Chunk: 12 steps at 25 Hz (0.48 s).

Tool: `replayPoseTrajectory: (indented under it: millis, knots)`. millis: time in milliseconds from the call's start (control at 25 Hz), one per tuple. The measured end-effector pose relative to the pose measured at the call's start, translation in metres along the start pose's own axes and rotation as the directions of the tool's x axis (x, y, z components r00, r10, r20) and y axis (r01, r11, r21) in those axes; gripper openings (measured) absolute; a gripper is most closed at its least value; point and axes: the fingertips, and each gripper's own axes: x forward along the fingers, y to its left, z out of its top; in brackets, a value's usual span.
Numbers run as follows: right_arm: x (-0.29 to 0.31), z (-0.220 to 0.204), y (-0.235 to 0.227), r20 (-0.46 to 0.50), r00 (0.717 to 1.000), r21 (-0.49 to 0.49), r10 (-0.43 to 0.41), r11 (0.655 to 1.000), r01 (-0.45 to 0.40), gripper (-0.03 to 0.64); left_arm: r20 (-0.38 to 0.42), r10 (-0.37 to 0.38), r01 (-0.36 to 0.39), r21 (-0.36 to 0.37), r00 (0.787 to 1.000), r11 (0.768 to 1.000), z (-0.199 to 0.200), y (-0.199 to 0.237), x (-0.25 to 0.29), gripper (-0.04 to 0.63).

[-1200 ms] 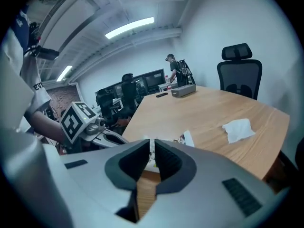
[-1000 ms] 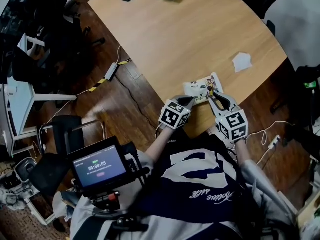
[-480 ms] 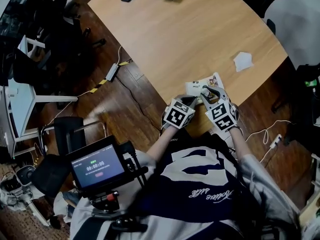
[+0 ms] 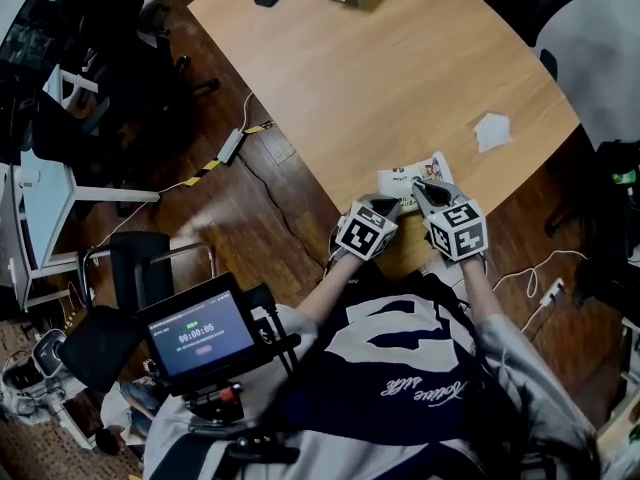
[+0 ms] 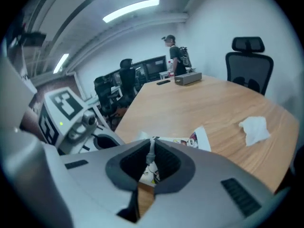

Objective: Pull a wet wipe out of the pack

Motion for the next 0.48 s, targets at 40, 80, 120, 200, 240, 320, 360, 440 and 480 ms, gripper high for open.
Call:
replayPoseTrajectory:
  millis: [40,80,120,200,240,320,360,440,480]
  knots:
    - [-0.005,0.004,0.001,0.032,0.999,0.069,0.020,0.997,-0.022,0.015,-0.004,0.000,0.000,-0.005,1.000,1.000,0.000,0.000,0.000,0.003]
    - [-0.009,0.008,0.002,0.062,0.997,0.127,0.037,0.991,-0.044,0.015,-0.007,-0.001,0.001,-0.009,1.000,1.000,-0.001,0.000,-0.001,0.003]
    - [-0.014,0.012,0.003,0.087,0.995,0.170,0.050,0.983,-0.064,0.015,-0.009,-0.003,0.003,-0.014,1.000,1.000,-0.001,0.001,-0.001,0.003]
    - [-0.022,0.017,0.006,0.122,0.990,0.211,0.063,0.974,-0.088,0.015,-0.010,-0.006,0.006,-0.019,1.000,1.000,-0.001,0.001,-0.002,0.003]
    - [-0.027,0.019,0.008,0.138,0.988,0.217,0.067,0.971,-0.096,0.015,-0.009,-0.006,0.006,-0.019,1.000,1.000,-0.001,0.000,-0.002,0.003]
    - [-0.036,0.027,0.012,0.183,0.980,0.233,0.082,0.964,-0.124,0.015,-0.009,-0.003,0.003,-0.016,1.000,1.000,-0.001,0.000,-0.002,0.003]
    - [-0.041,0.032,0.015,0.210,0.973,0.244,0.091,0.959,-0.143,0.015,-0.008,-0.001,0.001,-0.014,1.000,1.000,0.000,0.000,-0.003,0.003]
    - [-0.051,0.045,0.019,0.257,0.961,0.254,0.101,0.952,-0.168,0.015,-0.006,0.002,-0.002,-0.012,1.000,1.000,0.000,0.000,-0.003,0.003]
    - [-0.056,0.050,0.020,0.273,0.957,0.250,0.102,0.953,-0.173,0.015,-0.005,0.003,-0.003,-0.012,1.000,1.000,0.001,0.000,-0.003,0.003]
